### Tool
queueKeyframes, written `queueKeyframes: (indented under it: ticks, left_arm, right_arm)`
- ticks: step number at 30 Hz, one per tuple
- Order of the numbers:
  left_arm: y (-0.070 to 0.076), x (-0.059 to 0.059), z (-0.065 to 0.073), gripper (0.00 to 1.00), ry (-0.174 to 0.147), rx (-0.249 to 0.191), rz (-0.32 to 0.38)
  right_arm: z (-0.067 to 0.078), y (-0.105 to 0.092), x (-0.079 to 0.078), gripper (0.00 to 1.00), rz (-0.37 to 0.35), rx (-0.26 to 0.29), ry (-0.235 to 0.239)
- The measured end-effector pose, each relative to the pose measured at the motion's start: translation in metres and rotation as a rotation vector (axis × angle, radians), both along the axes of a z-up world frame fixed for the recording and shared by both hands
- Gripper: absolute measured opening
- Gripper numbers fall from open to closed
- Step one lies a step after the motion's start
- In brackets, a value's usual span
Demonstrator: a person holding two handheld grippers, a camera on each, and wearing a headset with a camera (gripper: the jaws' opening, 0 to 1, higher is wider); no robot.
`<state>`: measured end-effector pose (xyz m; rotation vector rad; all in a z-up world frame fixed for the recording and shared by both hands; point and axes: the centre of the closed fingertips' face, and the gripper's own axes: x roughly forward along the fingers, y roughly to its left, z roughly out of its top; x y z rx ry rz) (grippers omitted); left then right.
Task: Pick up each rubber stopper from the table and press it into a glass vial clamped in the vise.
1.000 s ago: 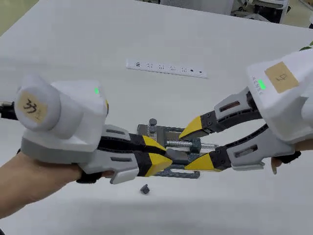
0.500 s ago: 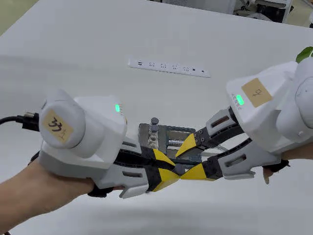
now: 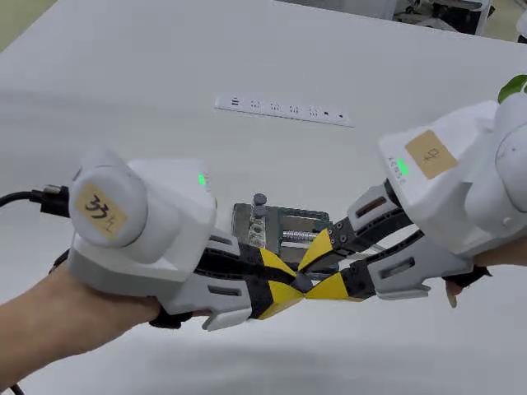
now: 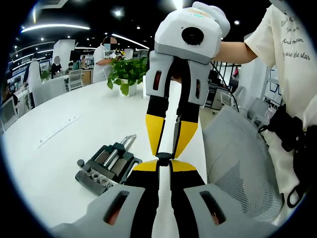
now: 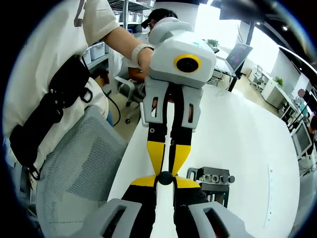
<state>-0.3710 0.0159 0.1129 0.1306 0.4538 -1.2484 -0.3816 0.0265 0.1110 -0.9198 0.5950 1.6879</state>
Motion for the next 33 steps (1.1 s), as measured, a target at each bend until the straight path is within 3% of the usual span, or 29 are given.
queueKeyframes:
  ticks: [28, 33]
  left_arm:
    - [0.001, 0.0, -0.008, 0.05, -0.018, 0.021, 0.006]
    - [0.01, 0.012, -0.015, 0.38, -0.048, 0.055, 0.058]
  right_arm:
    - [-0.006, 0.001, -0.001, 0.06, 0.018, -0.054, 0.027]
    - [-0.01, -0.002, 0.004, 0.06, 0.012, -0.068, 0.021]
